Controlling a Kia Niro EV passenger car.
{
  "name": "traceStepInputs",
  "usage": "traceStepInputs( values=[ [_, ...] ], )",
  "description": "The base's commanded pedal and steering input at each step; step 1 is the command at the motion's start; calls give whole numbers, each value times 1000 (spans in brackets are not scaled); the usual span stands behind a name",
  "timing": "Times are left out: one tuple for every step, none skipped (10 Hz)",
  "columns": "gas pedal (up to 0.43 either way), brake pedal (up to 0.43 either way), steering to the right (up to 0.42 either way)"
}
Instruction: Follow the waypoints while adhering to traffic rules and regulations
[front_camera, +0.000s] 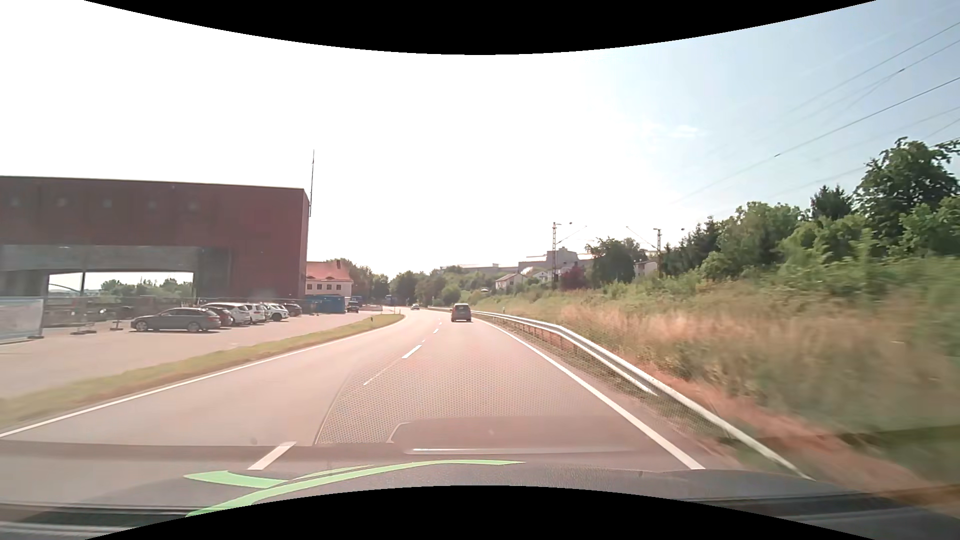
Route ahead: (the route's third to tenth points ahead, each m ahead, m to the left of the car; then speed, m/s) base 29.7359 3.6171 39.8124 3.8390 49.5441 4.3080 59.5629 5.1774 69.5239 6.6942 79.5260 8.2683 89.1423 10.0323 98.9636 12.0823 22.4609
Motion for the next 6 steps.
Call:
traceStepInputs(
  values=[
    [110, 0, -8],
    [110, 0, -8],
    [110, 0, -8],
    [110, 0, -9],
    [110, 0, -8],
    [110, 0, -9]
  ],
)
